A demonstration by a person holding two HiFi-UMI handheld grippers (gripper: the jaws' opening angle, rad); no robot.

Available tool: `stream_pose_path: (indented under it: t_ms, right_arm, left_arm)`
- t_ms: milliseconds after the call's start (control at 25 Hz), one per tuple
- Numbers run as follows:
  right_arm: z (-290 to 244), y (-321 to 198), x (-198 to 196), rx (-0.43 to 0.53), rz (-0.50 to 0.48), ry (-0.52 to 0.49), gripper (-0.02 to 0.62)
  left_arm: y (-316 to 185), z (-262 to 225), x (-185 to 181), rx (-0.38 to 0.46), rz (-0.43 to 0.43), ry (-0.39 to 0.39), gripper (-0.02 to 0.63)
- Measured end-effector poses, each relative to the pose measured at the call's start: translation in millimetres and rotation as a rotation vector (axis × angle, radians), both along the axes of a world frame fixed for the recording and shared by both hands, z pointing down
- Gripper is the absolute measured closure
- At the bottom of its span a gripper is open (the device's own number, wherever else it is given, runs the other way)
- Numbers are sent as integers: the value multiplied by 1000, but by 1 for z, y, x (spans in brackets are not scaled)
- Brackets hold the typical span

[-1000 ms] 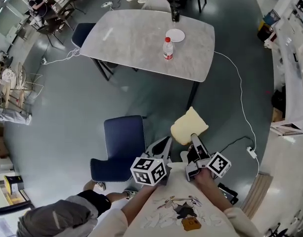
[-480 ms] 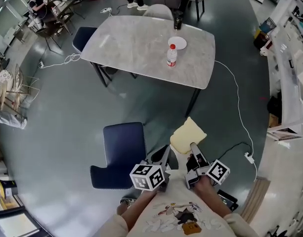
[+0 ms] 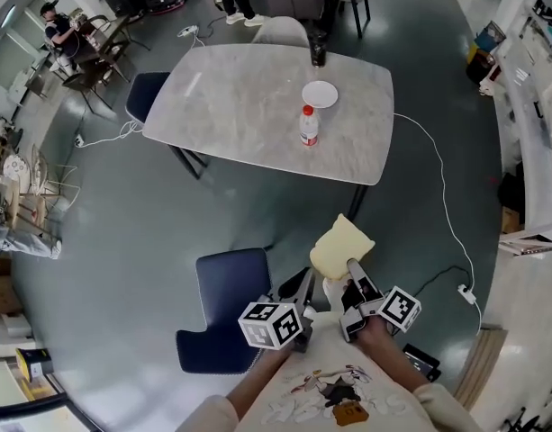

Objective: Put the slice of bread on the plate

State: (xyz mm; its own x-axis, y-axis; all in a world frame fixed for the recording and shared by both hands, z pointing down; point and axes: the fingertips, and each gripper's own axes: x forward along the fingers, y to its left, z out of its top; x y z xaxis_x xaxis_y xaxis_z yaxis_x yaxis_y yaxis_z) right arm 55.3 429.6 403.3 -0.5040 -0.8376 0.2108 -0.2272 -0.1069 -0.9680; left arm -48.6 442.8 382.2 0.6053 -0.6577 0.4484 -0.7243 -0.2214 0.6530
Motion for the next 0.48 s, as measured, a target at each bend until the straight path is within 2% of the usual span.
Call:
stream_pose_path:
  t_ms: [240,480]
  right_arm:
    - [-19,-84,29,40,-8,-13,503]
    - [-22,-153,52,56,-37,-41,503]
  left_arm:
    - [-87,-24,26,60,-10,-37,597]
    - [-146,-26,51,76,-40,-50,597]
